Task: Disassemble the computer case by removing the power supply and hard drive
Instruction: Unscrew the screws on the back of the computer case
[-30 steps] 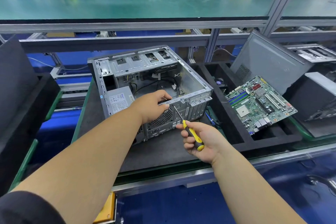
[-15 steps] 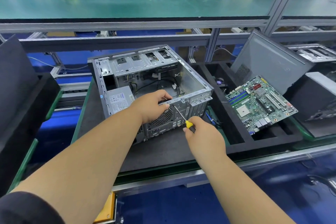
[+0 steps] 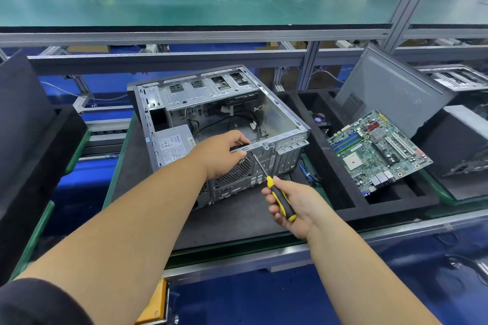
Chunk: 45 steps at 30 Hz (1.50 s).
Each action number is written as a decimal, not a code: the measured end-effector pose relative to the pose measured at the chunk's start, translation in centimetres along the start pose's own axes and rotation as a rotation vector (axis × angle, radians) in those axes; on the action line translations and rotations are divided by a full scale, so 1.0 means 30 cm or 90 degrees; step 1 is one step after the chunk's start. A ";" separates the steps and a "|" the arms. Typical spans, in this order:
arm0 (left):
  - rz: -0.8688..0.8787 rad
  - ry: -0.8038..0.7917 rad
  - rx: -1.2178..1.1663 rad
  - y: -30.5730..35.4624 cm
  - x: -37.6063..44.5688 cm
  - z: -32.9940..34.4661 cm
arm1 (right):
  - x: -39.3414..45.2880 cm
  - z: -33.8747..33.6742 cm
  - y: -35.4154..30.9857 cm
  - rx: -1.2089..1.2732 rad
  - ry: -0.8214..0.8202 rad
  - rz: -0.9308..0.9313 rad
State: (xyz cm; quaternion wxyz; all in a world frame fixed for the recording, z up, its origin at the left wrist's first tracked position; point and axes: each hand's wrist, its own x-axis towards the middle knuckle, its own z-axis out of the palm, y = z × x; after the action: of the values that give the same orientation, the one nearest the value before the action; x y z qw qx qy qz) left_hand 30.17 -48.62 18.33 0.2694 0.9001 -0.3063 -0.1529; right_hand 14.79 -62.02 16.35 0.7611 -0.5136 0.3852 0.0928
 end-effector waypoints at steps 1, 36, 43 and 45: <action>0.000 0.000 -0.001 -0.001 0.000 0.000 | 0.003 -0.001 0.005 0.009 0.002 -0.001; 0.070 0.095 0.015 -0.005 -0.033 0.013 | 0.063 -0.012 0.042 -0.303 0.170 -0.278; 0.160 0.270 -0.260 0.043 -0.126 0.056 | 0.060 -0.025 0.040 -0.322 0.178 -0.299; 0.112 0.207 -0.361 0.064 -0.143 0.078 | 0.058 -0.025 0.040 -0.316 0.172 -0.301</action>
State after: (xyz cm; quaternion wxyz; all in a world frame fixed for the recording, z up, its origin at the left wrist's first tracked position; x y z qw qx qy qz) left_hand 24.96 -48.11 18.03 0.5666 0.7721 -0.2809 -0.0628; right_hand 14.98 -62.57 14.18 0.5559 -0.7650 0.3188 -0.0638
